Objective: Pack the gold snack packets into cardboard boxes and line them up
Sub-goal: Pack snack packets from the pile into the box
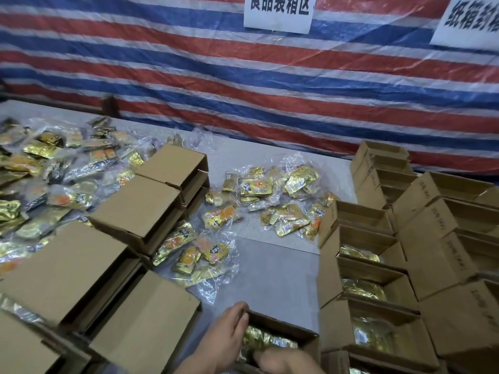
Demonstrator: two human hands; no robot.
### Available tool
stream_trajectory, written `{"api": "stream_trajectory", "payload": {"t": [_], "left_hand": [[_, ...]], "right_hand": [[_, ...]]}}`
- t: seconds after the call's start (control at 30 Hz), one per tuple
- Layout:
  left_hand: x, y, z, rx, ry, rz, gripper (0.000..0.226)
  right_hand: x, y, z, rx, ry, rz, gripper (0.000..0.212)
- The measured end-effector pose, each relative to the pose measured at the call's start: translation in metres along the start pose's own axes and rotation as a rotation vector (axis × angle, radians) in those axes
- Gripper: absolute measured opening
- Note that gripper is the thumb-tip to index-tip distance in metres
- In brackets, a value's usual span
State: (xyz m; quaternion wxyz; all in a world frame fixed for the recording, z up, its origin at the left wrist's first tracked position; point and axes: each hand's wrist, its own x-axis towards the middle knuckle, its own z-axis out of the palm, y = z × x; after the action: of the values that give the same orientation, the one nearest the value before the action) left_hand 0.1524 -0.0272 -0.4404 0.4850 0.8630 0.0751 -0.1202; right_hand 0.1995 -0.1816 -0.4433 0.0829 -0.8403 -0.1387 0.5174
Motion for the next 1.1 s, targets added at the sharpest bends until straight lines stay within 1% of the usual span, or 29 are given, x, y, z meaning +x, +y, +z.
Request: {"api": "stream_trajectory", "payload": {"t": [0.07, 0.1, 0.13, 0.2, 0.27, 0.3, 0.33, 0.37, 0.4, 0.43, 0.5, 0.57, 0.6, 0.67, 0.73, 0.77, 0.83, 0.9, 0.97, 1.03, 1.1], "left_hand": [[0.0, 0.001, 0.0, 0.009, -0.003, -0.007, 0.011], [0.0, 0.002, 0.0, 0.012, -0.005, -0.013, 0.01], [-0.001, 0.002, -0.001, 0.011, -0.004, -0.014, 0.01], [-0.002, 0.003, -0.001, 0.02, 0.009, 0.003, 0.009], [-0.001, 0.006, -0.002, 0.035, 0.017, 0.002, 0.011], [-0.001, 0.008, -0.003, 0.041, 0.013, -0.007, 0.011], [-0.001, 0.01, -0.004, 0.045, 0.007, -0.017, 0.011], [-0.001, 0.012, -0.005, 0.046, 0.005, -0.028, 0.011], [-0.002, 0.013, -0.005, 0.046, 0.007, -0.038, 0.011], [-0.004, 0.014, -0.004, 0.048, 0.014, -0.044, 0.012], [-0.007, 0.014, -0.003, 0.075, 0.041, -0.08, 0.012], [0.0, 0.019, -0.008, 0.083, 0.084, -0.133, 0.012], [0.01, 0.024, -0.011, 0.081, 0.105, -0.125, 0.013], [0.045, 0.038, -0.015, 0.116, 0.139, -0.035, 0.019], [0.094, 0.062, -0.013, 0.238, 0.154, 0.061, 0.032], [0.121, 0.077, -0.01, 0.312, 0.127, 0.09, 0.037], [0.175, 0.103, 0.002, 0.472, 0.029, 0.16, 0.04], [0.226, 0.123, 0.02, 0.664, -0.043, 0.235, 0.042], [0.272, 0.133, 0.041, 0.859, -0.065, 0.288, 0.042], [0.307, 0.137, 0.067, 0.988, -0.063, 0.326, 0.043], [0.338, 0.137, 0.092, 1.084, -0.059, 0.352, 0.05]], "right_hand": [[-0.009, -0.003, -0.004, 0.063, 0.015, 0.009, 0.058], [-0.015, -0.003, -0.008, 0.083, 0.064, 0.001, 0.058], [-0.022, -0.002, -0.011, 0.106, 0.144, -0.03, 0.053], [-0.037, 0.006, -0.018, 0.175, 0.371, -0.115, 0.031], [-0.053, 0.014, -0.029, 0.161, 0.629, -0.157, 0.025], [-0.059, 0.019, -0.034, 0.117, 0.725, -0.19, 0.021], [-0.062, 0.023, -0.038, 0.059, 0.781, -0.223, 0.02], [-0.064, 0.026, -0.042, -0.004, 0.786, -0.225, 0.028], [-0.064, 0.029, -0.045, -0.06, 0.749, -0.206, 0.036], [-0.064, 0.03, -0.046, -0.11, 0.679, -0.168, 0.039], [-0.06, 0.03, -0.045, -0.169, 0.572, -0.113, 0.036], [-0.057, 0.032, -0.045, -0.147, 0.569, -0.077, 0.035], [-0.056, 0.032, -0.047, -0.108, 0.573, -0.059, 0.036], [-0.054, 0.033, -0.055, 0.009, 0.597, -0.038, 0.036], [-0.052, 0.035, -0.066, 0.167, 0.611, -0.035, 0.032], [-0.052, 0.036, -0.073, 0.261, 0.62, -0.032, 0.029], [-0.052, 0.035, -0.091, 0.507, 0.657, 0.0, 0.024], [-0.051, 0.036, -0.108, 0.87, 0.673, 0.059, 0.021], [-0.045, 0.044, -0.123, 1.234, 0.628, 0.058, 0.026], [-0.036, 0.054, -0.136, 1.446, 0.63, 0.033, 0.028], [-0.027, 0.061, -0.15, 1.564, 0.652, 0.036, 0.027]]}}
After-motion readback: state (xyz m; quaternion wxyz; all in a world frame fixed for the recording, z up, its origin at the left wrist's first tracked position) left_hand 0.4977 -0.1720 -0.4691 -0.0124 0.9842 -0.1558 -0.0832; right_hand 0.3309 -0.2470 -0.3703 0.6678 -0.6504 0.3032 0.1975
